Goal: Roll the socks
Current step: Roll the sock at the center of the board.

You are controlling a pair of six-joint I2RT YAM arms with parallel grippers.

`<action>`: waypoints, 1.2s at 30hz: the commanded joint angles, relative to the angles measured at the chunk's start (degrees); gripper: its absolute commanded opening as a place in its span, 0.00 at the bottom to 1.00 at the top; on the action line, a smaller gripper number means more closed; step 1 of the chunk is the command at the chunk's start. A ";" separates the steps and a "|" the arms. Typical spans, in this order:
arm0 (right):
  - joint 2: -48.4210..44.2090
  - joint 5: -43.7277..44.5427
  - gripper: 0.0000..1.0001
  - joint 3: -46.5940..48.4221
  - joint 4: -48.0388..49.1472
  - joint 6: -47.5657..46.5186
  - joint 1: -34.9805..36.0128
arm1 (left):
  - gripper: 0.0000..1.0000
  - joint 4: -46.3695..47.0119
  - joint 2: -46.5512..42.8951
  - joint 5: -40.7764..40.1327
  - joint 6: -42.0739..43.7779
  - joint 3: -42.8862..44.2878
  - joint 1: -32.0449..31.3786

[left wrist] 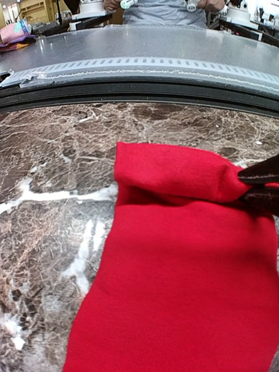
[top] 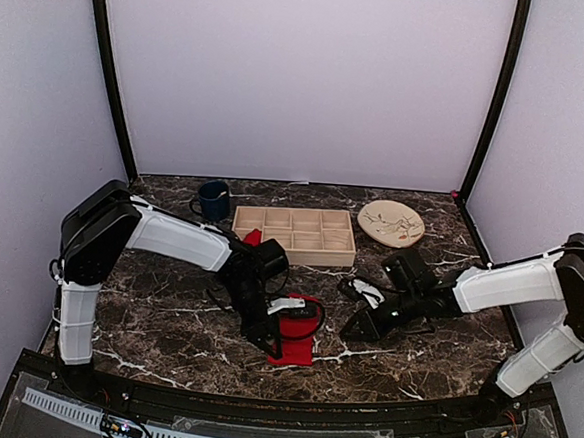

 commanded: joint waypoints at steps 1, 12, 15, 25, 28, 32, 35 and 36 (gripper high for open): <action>-5.29 11.67 0.21 -1.50 2.83 -1.07 3.36 | 0.00 -5.07 1.81 3.34 -0.24 2.26 0.47; -6.23 28.15 0.23 2.22 -1.34 -7.50 20.82 | 0.00 -8.52 5.28 5.63 -0.22 5.20 0.99; -4.40 30.43 0.24 4.58 -2.74 -9.41 24.12 | 0.00 -9.90 6.36 5.94 0.03 6.33 1.18; 6.01 34.36 0.30 12.79 -7.79 -14.82 30.79 | 0.00 -12.71 8.69 6.61 0.87 8.96 1.88; 7.54 34.93 0.32 14.08 -8.09 -15.77 30.78 | 0.00 -13.10 9.13 6.85 1.09 9.08 1.89; 9.43 35.29 0.33 15.90 -9.18 -17.04 30.84 | 0.00 -13.34 9.34 6.98 1.36 9.22 1.95; 10.47 35.97 0.34 16.34 -9.38 -17.90 30.79 | 0.00 -13.52 9.54 7.15 1.51 9.46 1.98; 10.65 36.32 0.34 16.44 -9.30 -18.10 30.82 | 0.00 -13.53 9.57 7.16 1.57 9.49 1.98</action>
